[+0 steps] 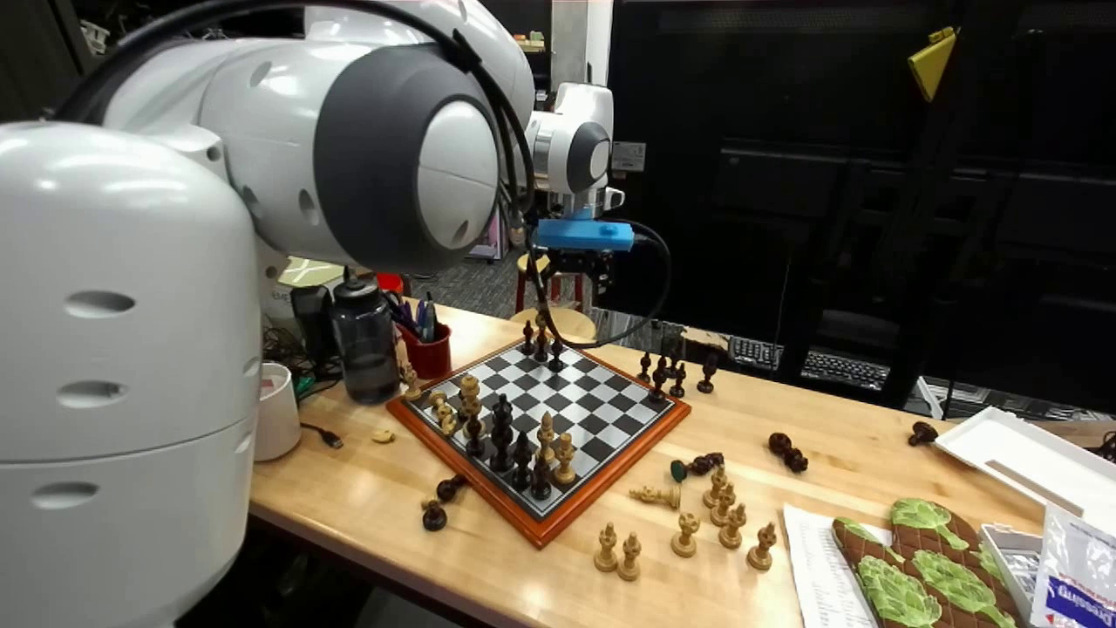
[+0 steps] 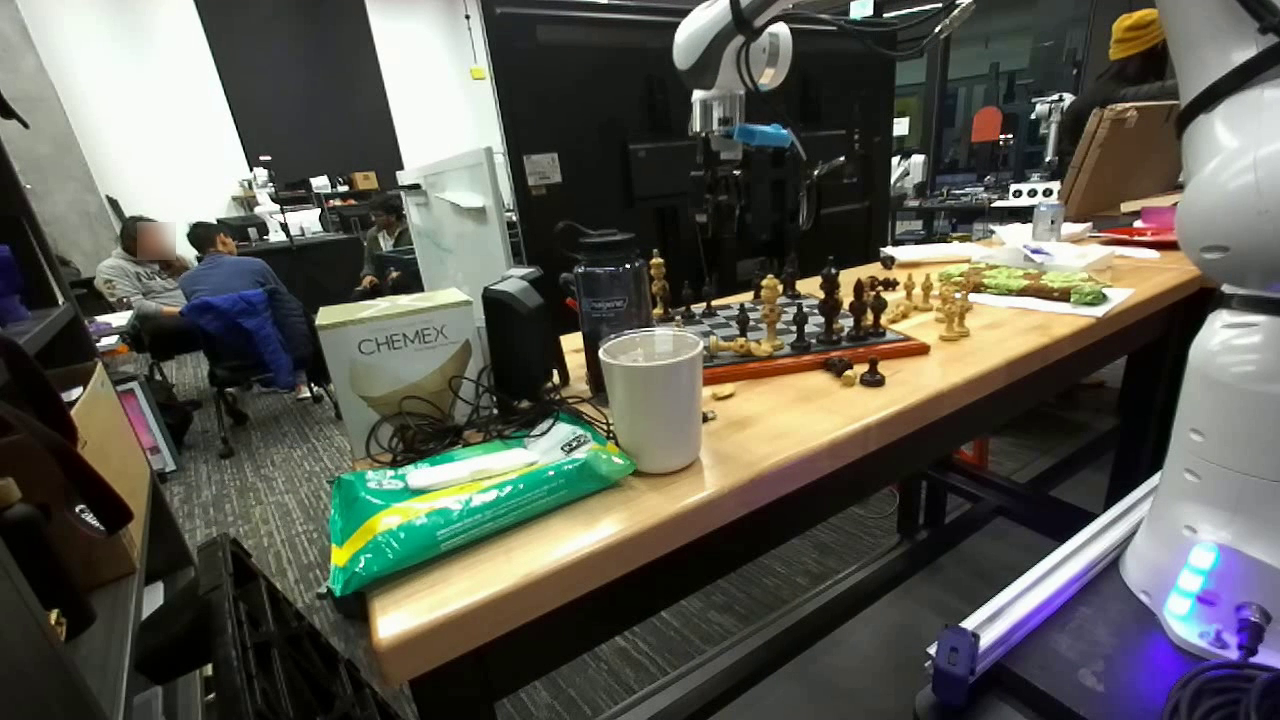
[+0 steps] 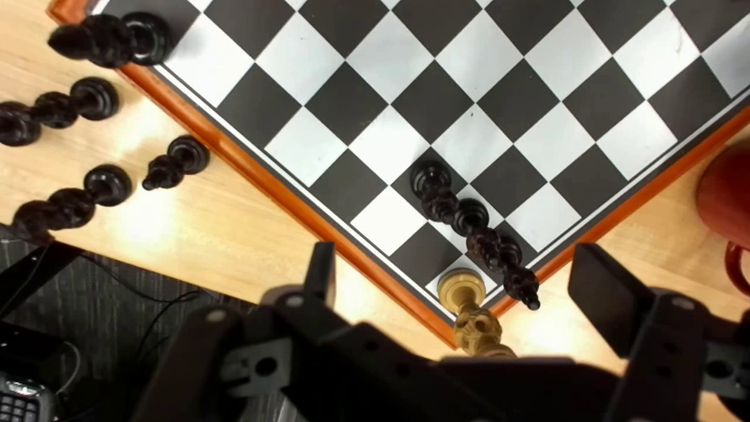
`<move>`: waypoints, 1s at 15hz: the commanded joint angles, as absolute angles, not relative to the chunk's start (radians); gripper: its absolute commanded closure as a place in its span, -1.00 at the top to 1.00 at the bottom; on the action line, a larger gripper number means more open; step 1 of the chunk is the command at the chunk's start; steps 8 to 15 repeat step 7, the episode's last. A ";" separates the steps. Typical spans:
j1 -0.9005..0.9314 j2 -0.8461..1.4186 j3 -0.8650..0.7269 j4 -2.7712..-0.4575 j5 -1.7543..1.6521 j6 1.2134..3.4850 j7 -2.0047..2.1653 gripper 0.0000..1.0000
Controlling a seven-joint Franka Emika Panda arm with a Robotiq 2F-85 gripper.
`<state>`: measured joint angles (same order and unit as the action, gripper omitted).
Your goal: Shift a chess piece from the table to the chess board
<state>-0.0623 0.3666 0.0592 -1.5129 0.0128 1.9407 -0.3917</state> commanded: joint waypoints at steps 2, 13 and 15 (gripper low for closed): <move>-0.030 0.286 0.026 -1.591 -0.026 1.985 -0.203 1.00; -0.036 0.315 0.028 -1.555 -0.022 1.972 -0.185 1.00; -0.036 0.315 0.028 -1.555 -0.022 1.972 -0.185 1.00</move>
